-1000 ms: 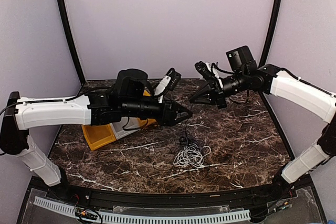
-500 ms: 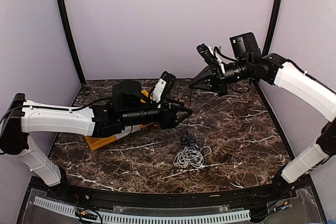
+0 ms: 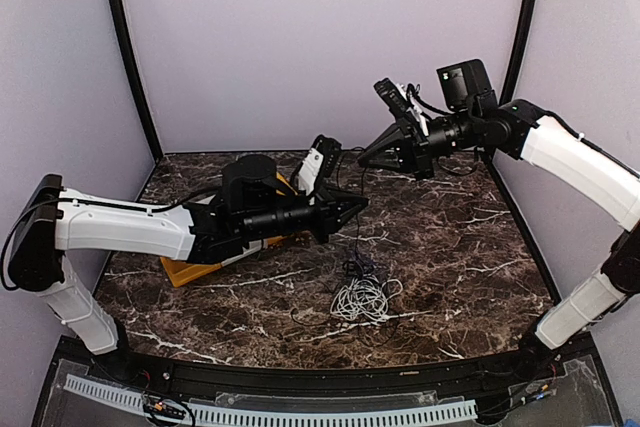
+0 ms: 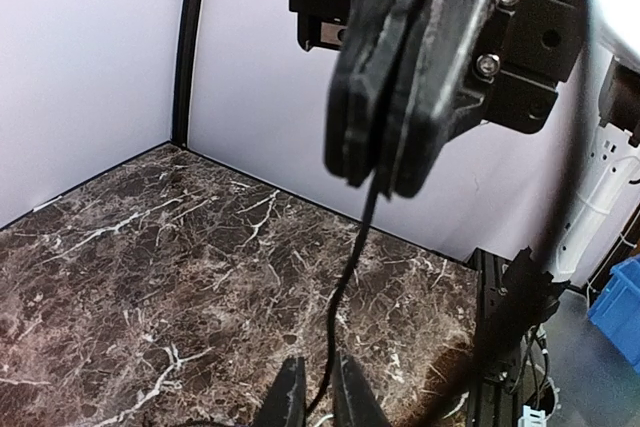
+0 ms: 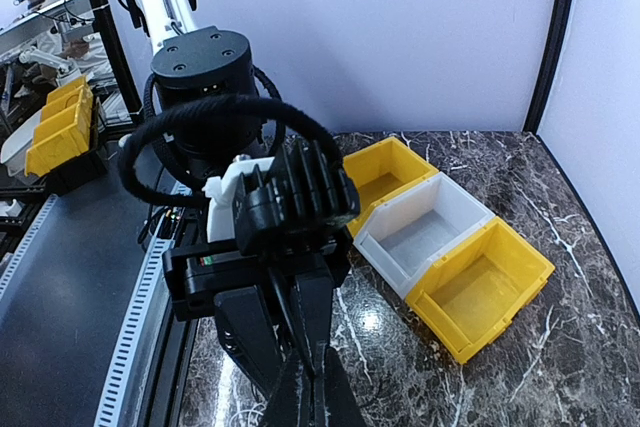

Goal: Untangle the cables

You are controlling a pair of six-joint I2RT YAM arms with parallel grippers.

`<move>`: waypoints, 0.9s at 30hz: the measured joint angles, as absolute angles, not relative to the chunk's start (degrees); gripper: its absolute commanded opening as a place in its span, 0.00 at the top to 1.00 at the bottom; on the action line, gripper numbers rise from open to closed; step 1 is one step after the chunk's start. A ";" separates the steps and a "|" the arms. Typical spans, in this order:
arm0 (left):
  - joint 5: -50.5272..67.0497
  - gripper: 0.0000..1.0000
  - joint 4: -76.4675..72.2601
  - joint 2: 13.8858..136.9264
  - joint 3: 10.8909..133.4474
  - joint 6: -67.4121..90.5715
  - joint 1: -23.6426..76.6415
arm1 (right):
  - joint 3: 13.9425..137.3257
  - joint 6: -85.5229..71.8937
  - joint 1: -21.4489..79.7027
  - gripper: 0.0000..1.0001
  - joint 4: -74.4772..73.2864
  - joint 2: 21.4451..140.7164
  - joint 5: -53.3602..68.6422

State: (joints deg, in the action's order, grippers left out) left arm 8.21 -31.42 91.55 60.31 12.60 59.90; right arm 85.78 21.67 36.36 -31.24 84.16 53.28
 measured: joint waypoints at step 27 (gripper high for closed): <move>-2.55 1.00 -34.22 82.46 53.36 15.22 59.90 | 61.04 19.88 33.89 0.20 -14.06 86.96 49.56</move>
